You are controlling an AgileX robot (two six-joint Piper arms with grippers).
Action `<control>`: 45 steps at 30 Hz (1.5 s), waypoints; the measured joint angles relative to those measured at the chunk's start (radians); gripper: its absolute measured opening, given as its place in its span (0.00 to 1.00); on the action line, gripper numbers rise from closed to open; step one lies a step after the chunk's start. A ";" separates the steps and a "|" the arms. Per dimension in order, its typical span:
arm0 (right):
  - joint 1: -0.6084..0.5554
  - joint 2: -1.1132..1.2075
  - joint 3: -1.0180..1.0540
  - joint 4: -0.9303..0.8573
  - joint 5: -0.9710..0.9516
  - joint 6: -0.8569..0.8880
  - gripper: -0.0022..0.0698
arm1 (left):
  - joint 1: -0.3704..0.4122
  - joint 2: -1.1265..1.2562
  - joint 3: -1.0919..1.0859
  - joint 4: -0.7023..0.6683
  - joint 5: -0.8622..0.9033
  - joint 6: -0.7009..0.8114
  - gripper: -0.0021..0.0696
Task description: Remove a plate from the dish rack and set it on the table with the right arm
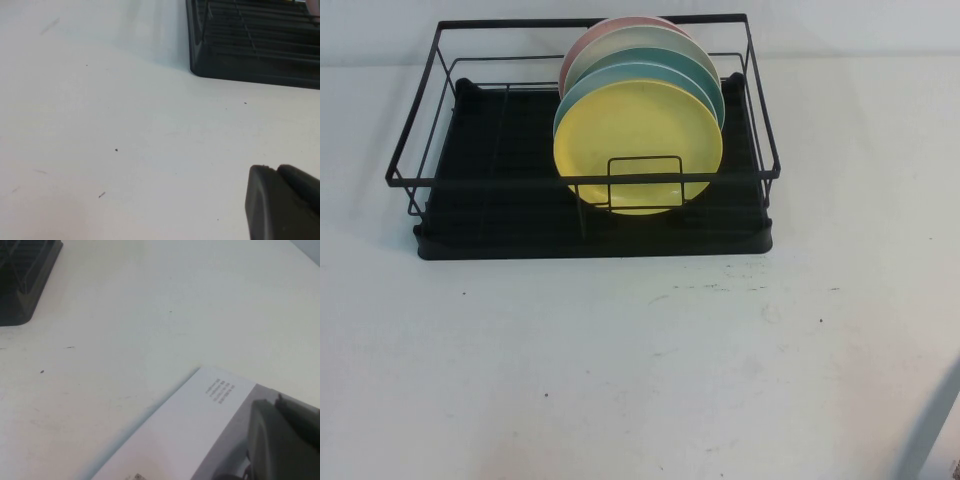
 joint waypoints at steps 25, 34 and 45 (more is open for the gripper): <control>0.000 0.000 0.000 0.298 -0.079 0.000 0.00 | 0.000 0.000 0.000 0.000 0.000 0.000 0.02; 0.000 0.000 0.000 0.712 -0.235 0.000 0.00 | 0.000 0.000 0.000 0.000 0.000 0.000 0.02; 0.000 0.000 -0.012 0.777 -0.121 -0.015 0.00 | 0.000 0.000 0.000 0.000 0.000 0.000 0.02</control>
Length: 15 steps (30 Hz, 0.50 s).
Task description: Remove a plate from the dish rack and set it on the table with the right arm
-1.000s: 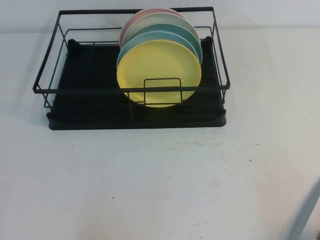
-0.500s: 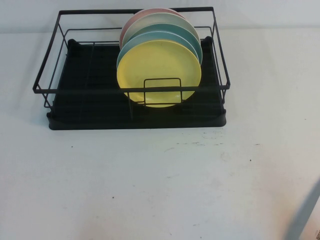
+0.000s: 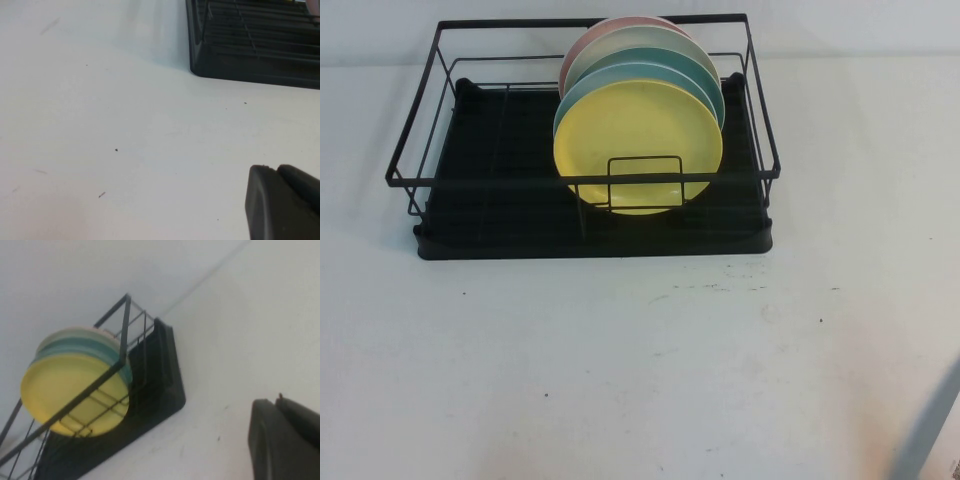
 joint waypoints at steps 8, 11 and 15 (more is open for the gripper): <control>0.000 0.183 -0.208 0.023 0.331 -0.125 0.00 | 0.000 0.000 0.000 0.000 0.000 0.000 0.02; 0.000 0.315 -0.317 0.013 0.458 -0.194 0.00 | 0.000 0.000 0.000 0.000 0.000 0.000 0.02; 0.000 0.511 -0.463 -0.009 0.590 -0.302 0.00 | 0.000 0.000 0.000 0.000 0.000 0.000 0.02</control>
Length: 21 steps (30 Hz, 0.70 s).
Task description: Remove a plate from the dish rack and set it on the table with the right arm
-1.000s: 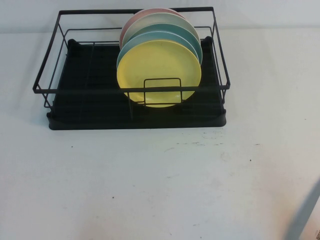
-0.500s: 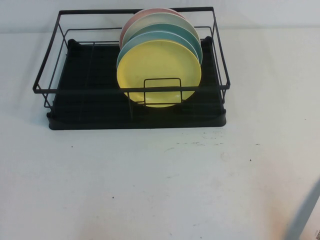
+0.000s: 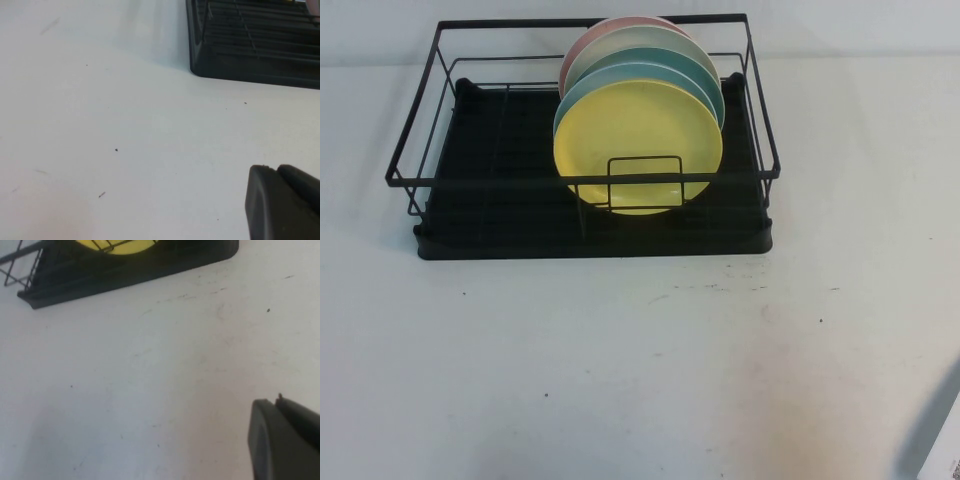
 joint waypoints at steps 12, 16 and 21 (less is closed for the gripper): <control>0.059 0.537 -0.429 -0.055 0.078 -0.242 0.00 | 0.000 0.000 0.000 0.000 0.000 0.000 0.02; 0.187 0.680 -0.564 -0.122 0.078 -0.246 0.00 | 0.000 0.000 0.000 0.000 0.000 0.000 0.02; 0.361 0.838 -0.707 -0.210 0.080 -0.271 0.00 | 0.000 0.000 0.000 0.000 0.000 0.000 0.02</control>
